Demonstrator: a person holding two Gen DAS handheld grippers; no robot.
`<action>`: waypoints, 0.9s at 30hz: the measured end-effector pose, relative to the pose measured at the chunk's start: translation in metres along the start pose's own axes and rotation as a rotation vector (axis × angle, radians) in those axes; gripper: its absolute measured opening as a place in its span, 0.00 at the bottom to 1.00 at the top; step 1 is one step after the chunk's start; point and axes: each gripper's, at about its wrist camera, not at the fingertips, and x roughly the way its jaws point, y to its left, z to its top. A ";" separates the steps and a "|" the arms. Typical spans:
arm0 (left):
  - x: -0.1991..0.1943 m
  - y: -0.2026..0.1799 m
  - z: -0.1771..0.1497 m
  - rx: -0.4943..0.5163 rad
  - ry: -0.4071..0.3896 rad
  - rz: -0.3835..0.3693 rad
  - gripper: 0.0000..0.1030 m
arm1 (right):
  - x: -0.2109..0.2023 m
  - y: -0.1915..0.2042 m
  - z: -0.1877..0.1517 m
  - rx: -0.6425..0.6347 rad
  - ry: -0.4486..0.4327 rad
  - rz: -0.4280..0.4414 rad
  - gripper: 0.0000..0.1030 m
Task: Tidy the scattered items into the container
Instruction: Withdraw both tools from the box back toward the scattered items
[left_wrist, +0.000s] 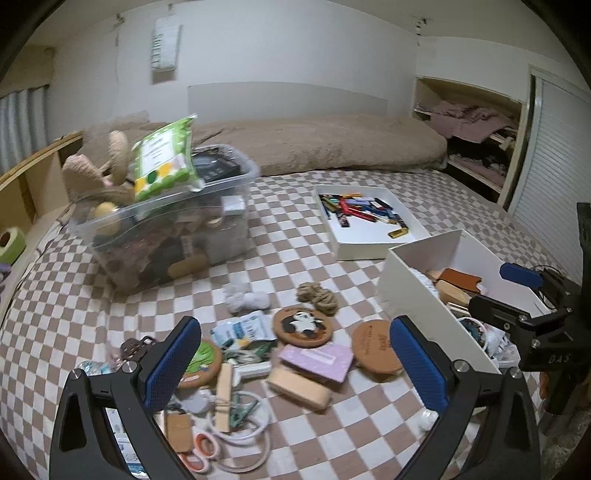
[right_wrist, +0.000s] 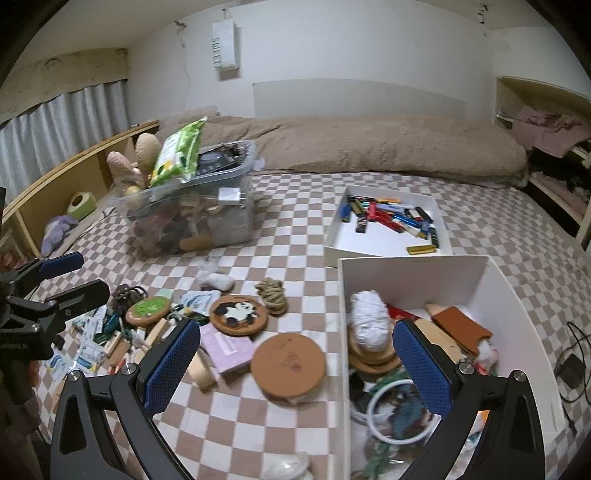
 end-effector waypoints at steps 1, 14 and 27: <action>-0.001 0.006 -0.001 -0.011 -0.001 0.003 1.00 | 0.002 0.004 0.000 0.000 0.001 0.004 1.00; -0.010 0.057 -0.019 -0.052 0.003 0.077 1.00 | 0.025 0.043 -0.003 -0.012 0.035 0.054 1.00; 0.009 0.076 -0.059 -0.074 0.026 0.121 1.00 | 0.050 0.058 -0.031 0.017 0.096 0.093 1.00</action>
